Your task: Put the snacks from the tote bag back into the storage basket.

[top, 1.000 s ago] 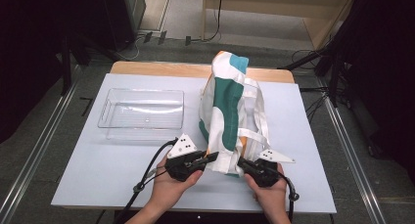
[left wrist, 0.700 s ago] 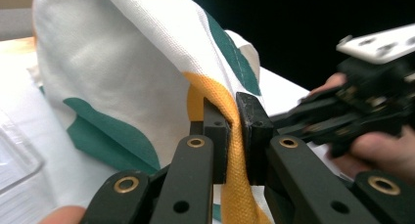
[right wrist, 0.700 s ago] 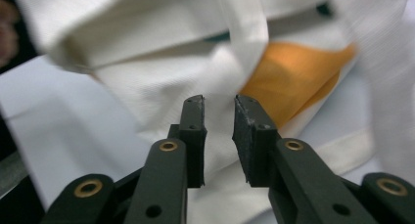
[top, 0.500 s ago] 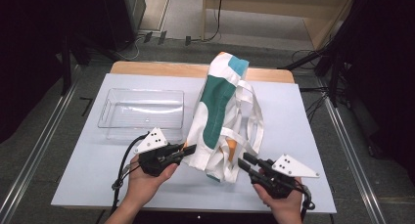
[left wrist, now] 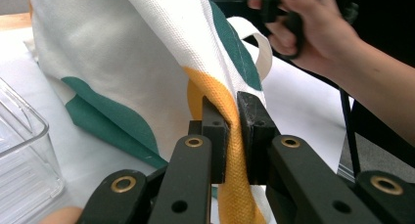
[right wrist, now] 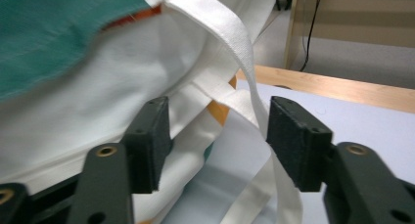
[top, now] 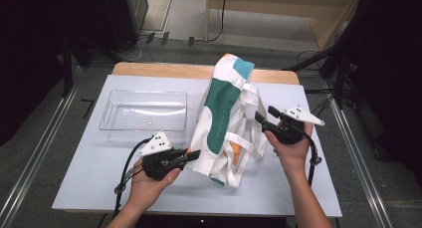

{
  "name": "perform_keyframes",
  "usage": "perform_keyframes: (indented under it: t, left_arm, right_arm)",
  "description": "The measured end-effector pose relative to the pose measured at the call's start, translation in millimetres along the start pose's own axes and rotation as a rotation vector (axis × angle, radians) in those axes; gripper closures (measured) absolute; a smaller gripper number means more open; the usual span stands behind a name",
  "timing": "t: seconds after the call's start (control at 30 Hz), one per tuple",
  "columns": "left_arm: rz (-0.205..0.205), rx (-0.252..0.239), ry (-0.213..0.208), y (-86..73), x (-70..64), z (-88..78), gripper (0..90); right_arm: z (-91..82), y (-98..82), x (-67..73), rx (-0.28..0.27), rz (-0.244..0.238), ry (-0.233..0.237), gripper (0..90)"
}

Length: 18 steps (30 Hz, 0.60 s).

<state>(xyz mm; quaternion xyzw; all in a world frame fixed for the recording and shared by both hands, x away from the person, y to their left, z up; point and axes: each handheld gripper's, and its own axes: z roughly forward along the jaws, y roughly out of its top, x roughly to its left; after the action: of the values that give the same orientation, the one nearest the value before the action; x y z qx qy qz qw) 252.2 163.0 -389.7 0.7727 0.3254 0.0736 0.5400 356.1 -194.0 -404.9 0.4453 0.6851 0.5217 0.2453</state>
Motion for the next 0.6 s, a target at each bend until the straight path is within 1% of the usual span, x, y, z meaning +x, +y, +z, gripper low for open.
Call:
perform_keyframes:
  t: [0.03,0.07,0.1,0.13,0.17,0.2,0.23,0.3,0.33,0.37,0.43,0.5,0.57,0.6]
  left_arm:
    - [-0.002,0.000,0.003,-0.1,0.4,-0.1,83.5]
    - [-0.002,0.001,0.003,0.0,0.5,-0.2,83.5]
    - [-0.002,0.001,0.005,0.2,0.6,-0.4,83.4]
    - [-0.006,-0.002,0.006,0.2,0.6,-0.6,83.3]
    - [-0.005,-0.002,0.007,0.3,0.5,-0.8,83.2]
    - [-0.005,-0.002,0.007,0.3,0.5,-0.8,83.2]
    - [-0.002,0.000,0.007,0.0,0.5,-0.7,83.1]
    - [-0.002,0.004,0.008,-0.2,0.8,-0.4,83.1]
    - [-0.004,0.002,0.010,-0.4,1.1,-0.2,83.2]
    - [-0.008,0.001,0.010,-0.5,1.3,-0.1,83.3]
    - [-0.008,0.006,0.015,-0.5,1.3,-0.2,83.6]
    - [-0.011,0.010,0.021,-0.4,1.5,-0.4,83.8]
    - [-0.011,0.005,0.030,-0.1,2.2,-1.0,84.0]
    - [-0.011,0.005,0.030,-0.1,2.2,-1.0,84.2]
  right_arm:
    - [16.9,2.0,-1.2,0.042,-0.051,-0.049,33.9]
    - [24.5,2.7,-1.8,0.063,-0.070,-0.066,32.0]
    - [30.1,2.9,-2.6,0.080,-0.078,-0.075,33.6]
    - [37.3,2.8,-4.0,0.109,-0.083,-0.079,33.6]
    - [46.4,1.7,-5.4,0.148,-0.104,-0.084,32.3]
    - [46.4,1.7,-5.4,0.148,-0.104,-0.084,32.3]
    - [57.9,-0.9,-7.9,0.194,-0.118,-0.129,34.0]
    - [64.7,-3.1,-9.8,0.197,-0.110,-0.158,38.6]
    - [66.4,-3.7,-10.1,0.189,-0.101,-0.167,45.3]
    - [66.7,-4.3,-10.4,0.176,-0.087,-0.169,57.6]
    - [65.9,-6.4,-12.8,0.164,-0.045,-0.158,77.1]
    - [61.0,-10.3,-15.3,0.138,0.003,-0.128,87.7]
    - [53.1,-13.5,-15.3,0.110,0.020,-0.136,88.7]
    - [53.1,-13.5,-15.3,0.110,0.020,-0.136,88.7]
